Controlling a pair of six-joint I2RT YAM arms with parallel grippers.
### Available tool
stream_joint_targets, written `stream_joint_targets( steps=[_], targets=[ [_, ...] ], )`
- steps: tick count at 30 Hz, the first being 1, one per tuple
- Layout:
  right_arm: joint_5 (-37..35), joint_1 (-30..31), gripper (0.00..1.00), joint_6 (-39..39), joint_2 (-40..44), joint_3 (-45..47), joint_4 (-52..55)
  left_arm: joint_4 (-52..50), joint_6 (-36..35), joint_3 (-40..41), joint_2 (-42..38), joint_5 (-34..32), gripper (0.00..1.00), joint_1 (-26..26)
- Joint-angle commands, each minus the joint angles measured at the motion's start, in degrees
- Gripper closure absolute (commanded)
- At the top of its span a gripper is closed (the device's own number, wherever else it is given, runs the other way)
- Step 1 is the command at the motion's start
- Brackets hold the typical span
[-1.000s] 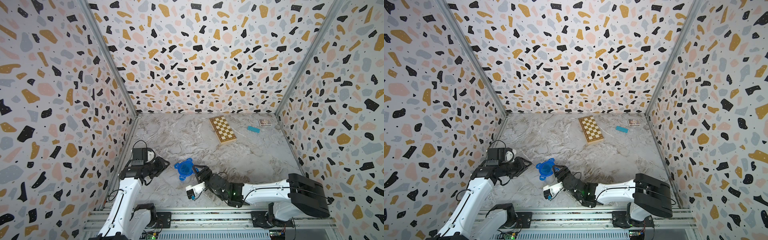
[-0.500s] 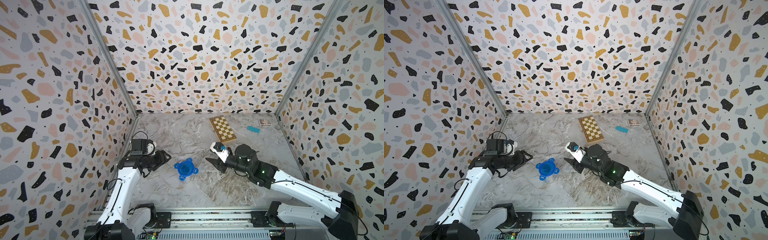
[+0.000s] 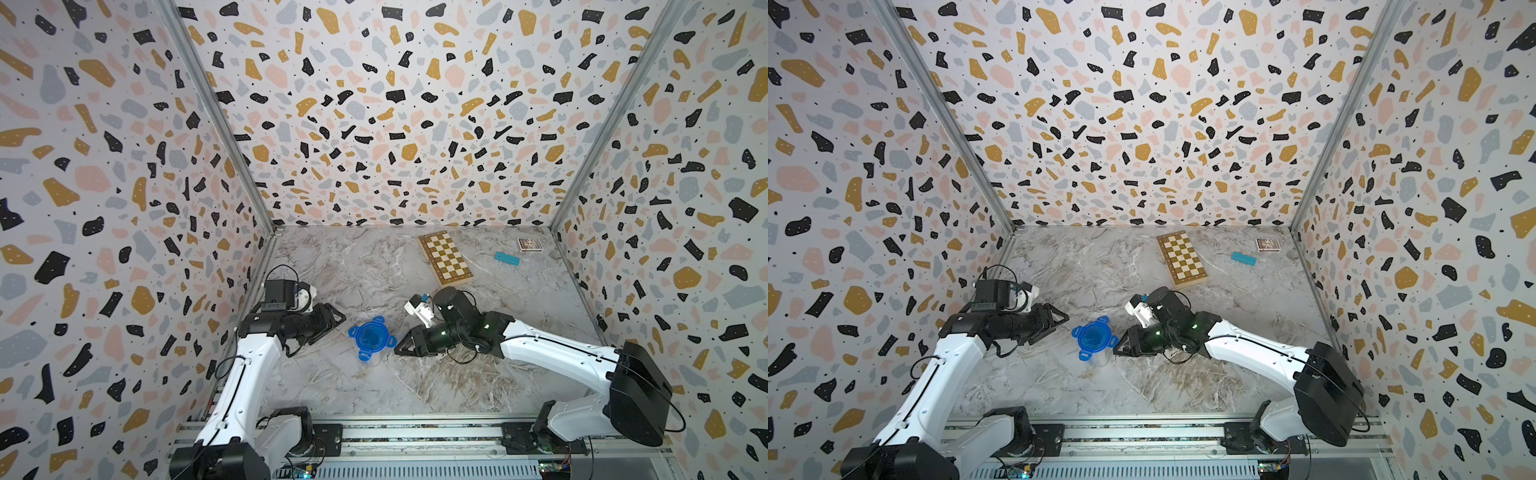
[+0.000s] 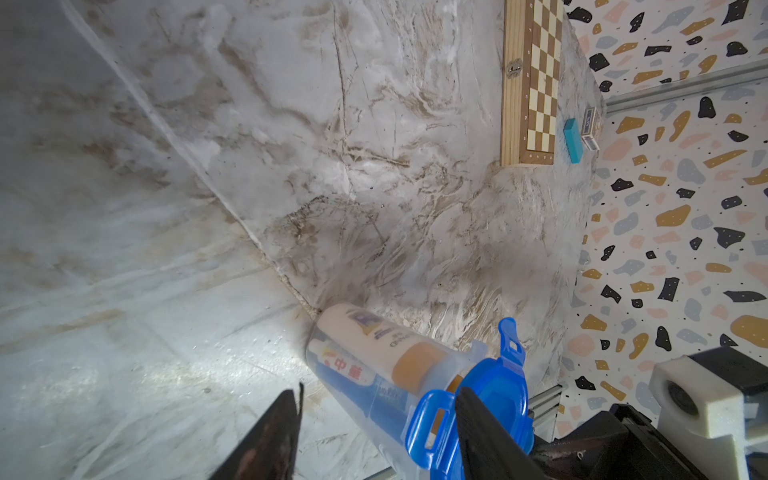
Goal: Pack away toiletry kits
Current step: Close the fastener on the container.
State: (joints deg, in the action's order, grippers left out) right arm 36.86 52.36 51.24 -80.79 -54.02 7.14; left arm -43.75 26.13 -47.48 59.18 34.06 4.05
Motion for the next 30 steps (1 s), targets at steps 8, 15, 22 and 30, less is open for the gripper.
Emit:
stream_joint_targets(
  steps=[8, 15, 22, 30],
  targets=[
    [2.2, -2.1, 0.59, 9.0, -2.7, -2.9, -3.7, 1.2, -0.8, 0.8, 0.2, 1.6, 0.35, 0.3],
    [3.4, -3.1, 0.6, 10.7, -5.9, -3.7, -6.1, 1.9, -1.1, 1.0, 0.9, 2.2, 0.35, 0.3],
    [5.9, -3.1, 0.66, 11.8, -8.6, -3.6, -10.6, 2.3, -1.3, 1.3, 1.6, 3.9, 0.39, 0.3],
    [6.1, -3.1, 0.77, 10.9, -9.6, -4.5, -10.6, 2.0, -1.5, 1.1, 1.2, 8.8, 0.35, 0.0]
  ],
)
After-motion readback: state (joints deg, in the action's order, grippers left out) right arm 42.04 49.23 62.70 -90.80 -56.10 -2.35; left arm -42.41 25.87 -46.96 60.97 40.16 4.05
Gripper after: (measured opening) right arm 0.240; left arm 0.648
